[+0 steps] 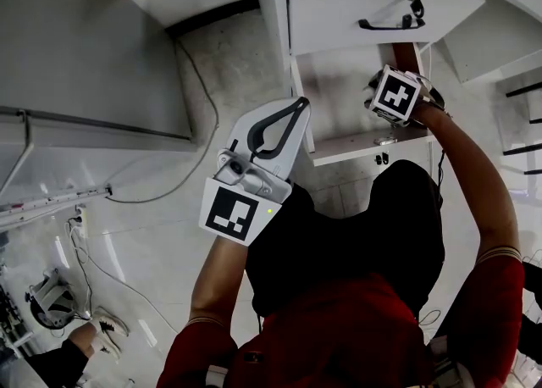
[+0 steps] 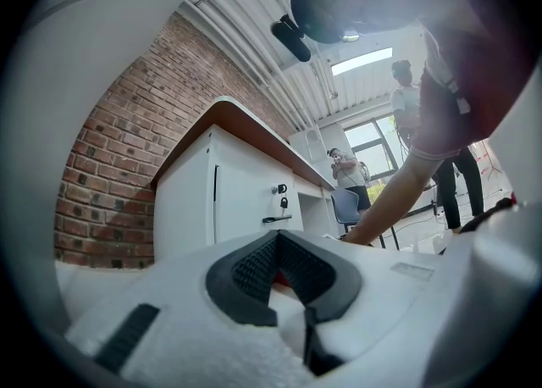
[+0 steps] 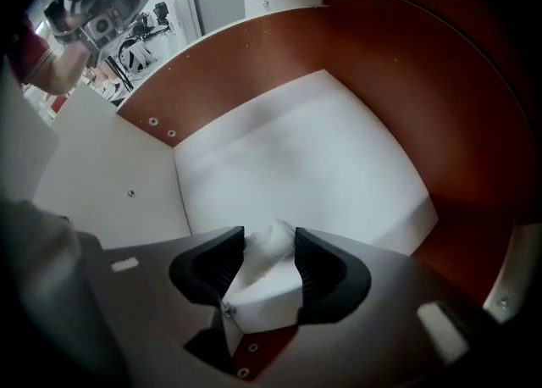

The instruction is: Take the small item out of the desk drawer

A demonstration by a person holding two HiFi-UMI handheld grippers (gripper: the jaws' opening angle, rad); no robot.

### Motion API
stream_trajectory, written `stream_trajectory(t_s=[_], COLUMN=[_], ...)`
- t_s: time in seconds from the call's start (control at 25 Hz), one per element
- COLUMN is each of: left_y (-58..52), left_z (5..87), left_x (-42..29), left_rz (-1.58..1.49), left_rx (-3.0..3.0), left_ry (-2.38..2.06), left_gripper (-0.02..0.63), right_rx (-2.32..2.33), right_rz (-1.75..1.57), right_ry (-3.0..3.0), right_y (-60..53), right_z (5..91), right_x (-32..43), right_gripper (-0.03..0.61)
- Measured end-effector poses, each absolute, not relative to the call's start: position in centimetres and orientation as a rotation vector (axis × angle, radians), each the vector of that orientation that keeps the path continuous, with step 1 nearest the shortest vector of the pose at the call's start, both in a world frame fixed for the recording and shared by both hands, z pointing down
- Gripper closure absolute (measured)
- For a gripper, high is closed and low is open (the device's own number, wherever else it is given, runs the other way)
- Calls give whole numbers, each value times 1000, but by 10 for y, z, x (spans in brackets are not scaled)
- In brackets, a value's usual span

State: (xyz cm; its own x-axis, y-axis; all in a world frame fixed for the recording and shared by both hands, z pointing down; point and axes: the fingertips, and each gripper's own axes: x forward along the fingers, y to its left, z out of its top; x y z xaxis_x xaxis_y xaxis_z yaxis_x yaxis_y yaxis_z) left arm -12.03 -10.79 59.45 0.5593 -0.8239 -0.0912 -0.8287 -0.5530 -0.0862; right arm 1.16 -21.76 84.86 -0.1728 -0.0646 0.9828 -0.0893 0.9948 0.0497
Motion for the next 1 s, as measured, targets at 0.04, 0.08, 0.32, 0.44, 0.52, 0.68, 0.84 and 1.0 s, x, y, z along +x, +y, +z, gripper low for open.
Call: stream_trajectory(t_s=[0.04,0.08,0.32,0.44,0.52,0.68,0.84,1.0], left_y=[-108,-108,-107,-107,-108,-110,-112,-117], left_z=[595,595,597,595,592,590,592,590], left_x=[-121,-121,-124,-127,-127,-122,-118,-119], left_rz=[62,62,56,62,71,75,46,5], left_rx=[-2666,-2665,-2663,-2657,-2653,-2656,-2665,-2671], left_ry=[1422,1424,1438,1444,1445,1433,1425,1429], left_gripper=[612,612,612,612,612,612,612,613], right_rx=[120,124,84,71,80,116,165,215], right_rz=[25,25,9,-14,-68,-115,-136,-176], right_ry=[-1738,-1731,-1723,-1734,-1769,-1871,-1989,-2120], right_y=[-218,-219,-211,-209,-213,-220,-220,-213], right_z=[850,850,847,843,833,809,777,735], right_x=[12,11,9,11,7,-2,-10,-18], right_gripper=[377,380,434,440,442,442,442,442])
